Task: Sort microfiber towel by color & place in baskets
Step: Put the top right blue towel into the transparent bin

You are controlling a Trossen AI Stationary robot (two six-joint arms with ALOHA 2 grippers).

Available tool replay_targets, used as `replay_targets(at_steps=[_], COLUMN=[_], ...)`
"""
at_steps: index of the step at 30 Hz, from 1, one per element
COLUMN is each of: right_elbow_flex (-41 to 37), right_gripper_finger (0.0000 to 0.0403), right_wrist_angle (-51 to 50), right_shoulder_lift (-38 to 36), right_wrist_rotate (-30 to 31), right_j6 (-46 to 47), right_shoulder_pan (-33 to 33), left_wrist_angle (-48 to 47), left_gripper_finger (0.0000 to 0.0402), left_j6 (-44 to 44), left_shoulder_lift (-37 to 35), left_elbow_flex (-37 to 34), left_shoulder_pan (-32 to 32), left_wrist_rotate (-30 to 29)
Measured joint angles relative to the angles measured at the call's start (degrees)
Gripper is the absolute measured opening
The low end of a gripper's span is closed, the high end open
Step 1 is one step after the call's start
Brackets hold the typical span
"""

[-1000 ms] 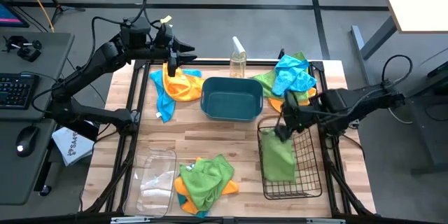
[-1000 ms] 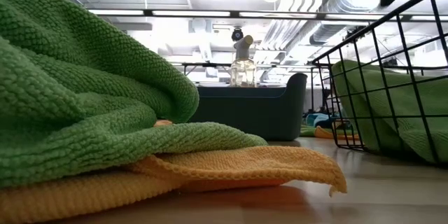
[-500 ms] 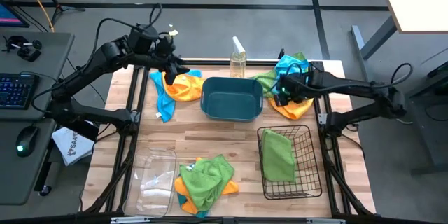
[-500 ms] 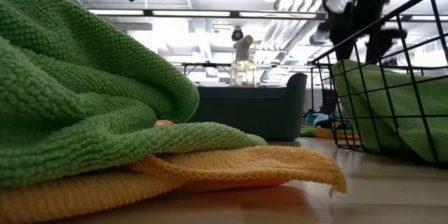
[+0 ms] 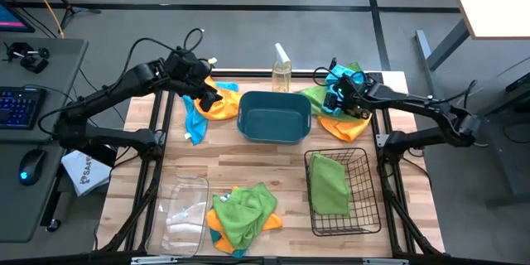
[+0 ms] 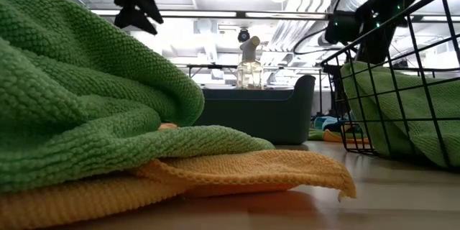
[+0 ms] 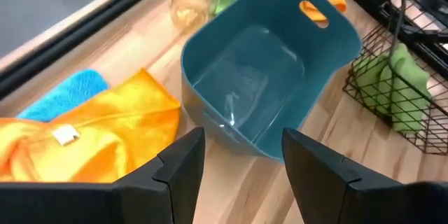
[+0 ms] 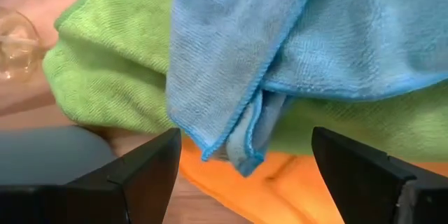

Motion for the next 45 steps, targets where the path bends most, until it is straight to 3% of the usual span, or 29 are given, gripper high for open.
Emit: replay_targets(at_steps=[4,7,10,13,14,19,27,31,35,39,45], right_elbow_flex=[-2.3,-2.6,-2.6,-2.3,-1.7,6.0,31.5,43.0,51.2,55.7,60.7], right_gripper_finger=[0.0298,0.0249,0.0161,0.0042,0.0022,0.0005,0.0002,0.0001,0.0001,0.0001,0.0000], right_wrist_angle=[4.8,5.2,5.3,6.3,6.4,3.0,-7.8,-7.7,-7.1,-0.5,9.9], right_shoulder_lift=[0.0,0.0,0.0,0.0,0.0,-1.7,-7.6,-7.1,-4.3,0.1,7.6], right_wrist_rotate=[-0.7,-0.7,-0.9,-2.0,-2.4,-3.7,2.6,2.2,1.6,-1.1,-6.8], right_j6=[1.8,2.5,1.3,-0.7,-2.1,-8.3,-22.3,-27.8,-31.9,-36.1,-41.1], right_shoulder_pan=[0.0,0.0,0.1,0.8,1.3,3.8,7.2,10.9,17.1,23.7,30.6], left_wrist_angle=[3.4,5.7,7.8,9.7,10.7,15.9,34.6,46.1,53.1,53.9,48.6], left_gripper_finger=[0.0179,0.0179,0.0179,0.0179,0.0179,0.0179,0.0179,0.0179,0.0179,0.0183,0.0220], left_j6=[-1.3,-1.5,-1.5,-1.4,-1.3,-0.4,-5.5,-2.0,7.2,14.6,20.1], left_shoulder_lift=[0.0,0.0,0.0,0.0,0.0,0.0,0.0,0.0,0.1,1.4,5.8], left_elbow_flex=[-1.0,-1.2,-1.2,-1.2,-1.2,-1.2,-1.2,-1.2,-1.1,0.7,7.7], left_shoulder_pan=[0.0,0.0,0.0,0.0,0.0,0.0,-1.3,-5.1,-10.3,-13.9,-16.9], left_wrist_rotate=[0.0,0.0,0.1,0.1,0.1,1.6,7.2,6.4,1.0,-2.7,-3.2])
